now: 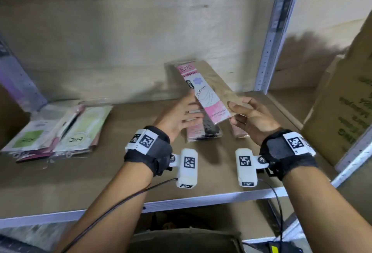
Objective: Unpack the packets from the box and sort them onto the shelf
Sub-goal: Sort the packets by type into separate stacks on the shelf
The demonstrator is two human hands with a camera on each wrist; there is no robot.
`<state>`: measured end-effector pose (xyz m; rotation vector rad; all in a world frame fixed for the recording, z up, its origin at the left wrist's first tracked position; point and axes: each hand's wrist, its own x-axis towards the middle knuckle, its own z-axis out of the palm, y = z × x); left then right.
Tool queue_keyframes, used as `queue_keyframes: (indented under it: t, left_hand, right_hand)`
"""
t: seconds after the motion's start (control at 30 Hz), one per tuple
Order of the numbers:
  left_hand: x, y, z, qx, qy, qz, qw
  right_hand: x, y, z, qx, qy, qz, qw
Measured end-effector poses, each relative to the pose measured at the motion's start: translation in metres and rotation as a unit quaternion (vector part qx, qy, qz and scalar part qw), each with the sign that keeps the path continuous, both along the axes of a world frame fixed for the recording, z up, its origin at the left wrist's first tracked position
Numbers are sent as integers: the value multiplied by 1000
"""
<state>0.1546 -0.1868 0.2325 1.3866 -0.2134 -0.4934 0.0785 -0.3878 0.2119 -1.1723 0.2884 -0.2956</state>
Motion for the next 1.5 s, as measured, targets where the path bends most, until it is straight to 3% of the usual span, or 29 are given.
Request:
queue_keyframes:
  t: [0.13, 0.23, 0.43, 0.47, 0.7, 0.97, 1.23, 1.5]
  left_hand:
    - [-10, -46, -14, 35, -63, -29, 997]
    - [-6, -65, -17, 92, -97, -21, 991]
    - [7, -88, -16, 237, -132, -17, 962]
    - [0, -126, -21, 266, -140, -30, 953]
    - [3, -136, -25, 402, -148, -38, 903]
    - [-2, -141, -28, 445, -182, -24, 877]
    - [-1, -143, -29, 430, -160, -29, 888]
    - [-2, -141, -32, 427, -197, -8, 882]
  right_hand:
    - [1, -18, 0, -43, 28, -42, 998]
    - [1, -33, 0, -139, 82, -65, 985]
    - [-7, -52, 2, -356, 230, -94, 901]
    - [-19, -83, -1, -367, 256, -102, 889]
    - [-22, -70, 1, -442, 311, -51, 840]
    - [-17, -73, -2, -445, 317, -44, 836]
    - [-17, -72, -1, -429, 329, -48, 840]
    - [-18, -73, -2, -428, 328, -50, 841]
